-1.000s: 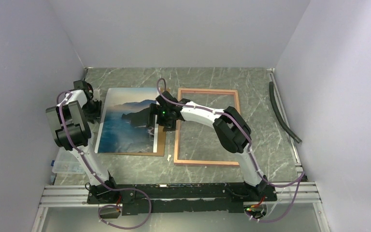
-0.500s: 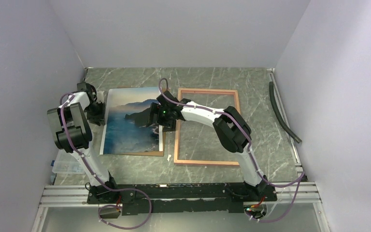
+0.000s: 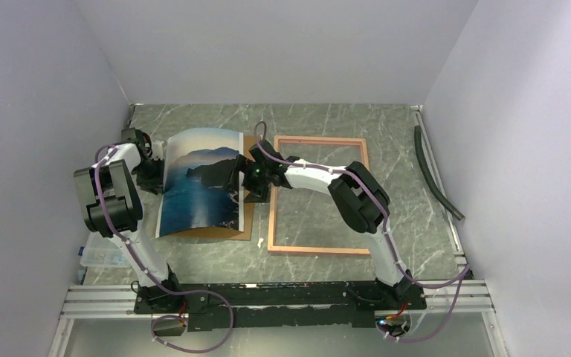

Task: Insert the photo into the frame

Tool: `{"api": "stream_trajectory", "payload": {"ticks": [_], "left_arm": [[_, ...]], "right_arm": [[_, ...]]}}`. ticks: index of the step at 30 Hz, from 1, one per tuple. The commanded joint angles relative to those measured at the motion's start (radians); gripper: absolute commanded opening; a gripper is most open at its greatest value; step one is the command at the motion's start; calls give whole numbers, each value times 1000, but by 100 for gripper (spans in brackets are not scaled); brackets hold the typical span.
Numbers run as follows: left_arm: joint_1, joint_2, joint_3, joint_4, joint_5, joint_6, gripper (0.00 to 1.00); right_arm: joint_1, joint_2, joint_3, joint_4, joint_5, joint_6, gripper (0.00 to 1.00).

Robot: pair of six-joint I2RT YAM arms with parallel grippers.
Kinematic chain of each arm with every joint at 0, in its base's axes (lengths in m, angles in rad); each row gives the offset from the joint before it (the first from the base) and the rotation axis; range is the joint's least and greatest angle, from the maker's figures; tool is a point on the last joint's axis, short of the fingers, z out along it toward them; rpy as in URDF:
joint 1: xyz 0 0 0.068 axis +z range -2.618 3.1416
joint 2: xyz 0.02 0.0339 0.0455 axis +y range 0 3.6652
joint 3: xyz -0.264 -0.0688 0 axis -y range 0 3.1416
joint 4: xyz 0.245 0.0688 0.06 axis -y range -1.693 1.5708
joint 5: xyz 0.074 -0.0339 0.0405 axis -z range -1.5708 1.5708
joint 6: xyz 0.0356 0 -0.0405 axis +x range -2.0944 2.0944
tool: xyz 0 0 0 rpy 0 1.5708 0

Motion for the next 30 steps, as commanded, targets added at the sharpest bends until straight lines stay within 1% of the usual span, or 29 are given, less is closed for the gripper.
{"api": "stream_trajectory", "payload": {"ticks": [1,10,17,22,24,25,28,30], "left_arm": [[-34,36,-60,-51,105,-25,27],[-54,22,-71,-50,121,-32,24],[-55,19,-72,-56,126,-31,22],[-54,12,-71,-60,128,-27,21],[-54,13,-67,-63,126,-26,20],[-52,13,-64,-64,124,-25,20],[-41,10,-48,-79,137,-23,19],[-32,4,-39,-89,151,-21,19]], "right_arm": [[-2,-21,-65,170,-85,80,98],[-3,-2,-129,448,-196,194,100],[0,7,-40,519,-239,207,100],[10,58,23,509,-268,218,100],[15,58,29,471,-271,200,100],[17,42,29,424,-260,167,100],[26,-64,20,190,-140,9,100],[33,-135,-5,48,-62,-62,100]]}}
